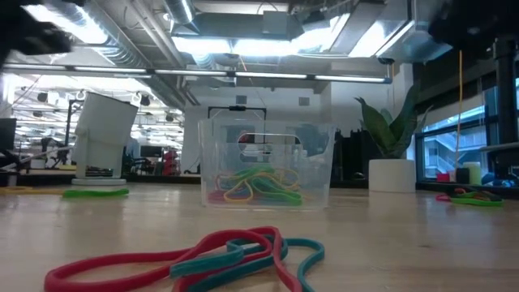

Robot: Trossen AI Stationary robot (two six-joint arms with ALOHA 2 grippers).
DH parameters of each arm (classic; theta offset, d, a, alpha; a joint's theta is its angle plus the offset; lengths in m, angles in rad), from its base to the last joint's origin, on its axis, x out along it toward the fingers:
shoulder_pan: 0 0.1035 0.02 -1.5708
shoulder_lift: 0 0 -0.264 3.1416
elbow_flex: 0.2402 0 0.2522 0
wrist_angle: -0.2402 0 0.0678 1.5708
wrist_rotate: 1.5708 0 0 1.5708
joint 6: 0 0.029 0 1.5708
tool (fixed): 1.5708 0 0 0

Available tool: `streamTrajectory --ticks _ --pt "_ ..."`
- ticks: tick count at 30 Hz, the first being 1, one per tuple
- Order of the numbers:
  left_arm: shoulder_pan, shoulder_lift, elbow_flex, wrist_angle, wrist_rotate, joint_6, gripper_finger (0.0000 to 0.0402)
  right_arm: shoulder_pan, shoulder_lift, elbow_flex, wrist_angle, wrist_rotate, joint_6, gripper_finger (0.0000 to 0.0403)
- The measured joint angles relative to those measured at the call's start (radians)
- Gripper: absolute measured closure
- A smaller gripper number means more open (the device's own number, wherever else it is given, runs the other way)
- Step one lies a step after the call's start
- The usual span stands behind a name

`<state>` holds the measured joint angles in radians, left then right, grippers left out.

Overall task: Pick and place rubber bands into bin
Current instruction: Put the red rubber band into the transparent bin

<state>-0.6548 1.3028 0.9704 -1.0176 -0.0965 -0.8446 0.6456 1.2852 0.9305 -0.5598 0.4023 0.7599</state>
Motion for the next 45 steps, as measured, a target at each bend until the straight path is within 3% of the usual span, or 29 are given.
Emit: streamTrajectory --ticks 8,15,21,26,35,42,45 --pt "-0.128 0.133 0.003 -0.032 0.186 -0.295 0.0396 0.109 -0.078 -0.226 0.22 0.008 0.071 0.0399" --pt "-0.218 0.229 0.003 -0.021 0.362 -0.466 0.0348 0.119 -0.078 -0.317 0.361 0.008 0.058 0.0399" --pt "-0.29 0.309 0.002 0.106 0.368 -0.489 0.03 0.119 -0.077 -0.318 0.388 0.014 0.016 0.0399" --pt "-0.353 0.385 0.002 0.168 0.366 -0.467 0.0289 0.119 -0.077 -0.318 0.407 0.067 0.018 0.0399" --pt "-0.442 0.506 0.008 0.184 0.318 -0.443 0.0308 0.118 -0.077 -0.318 0.487 0.155 0.02 0.0399" --pt "-0.456 0.502 0.016 0.212 0.302 -0.383 0.039 0.118 -0.077 -0.318 0.52 0.173 0.021 0.0399" --pt "-0.458 0.463 0.024 0.202 0.255 -0.393 0.0398 0.118 -0.077 -0.318 0.531 0.174 0.021 0.0399"
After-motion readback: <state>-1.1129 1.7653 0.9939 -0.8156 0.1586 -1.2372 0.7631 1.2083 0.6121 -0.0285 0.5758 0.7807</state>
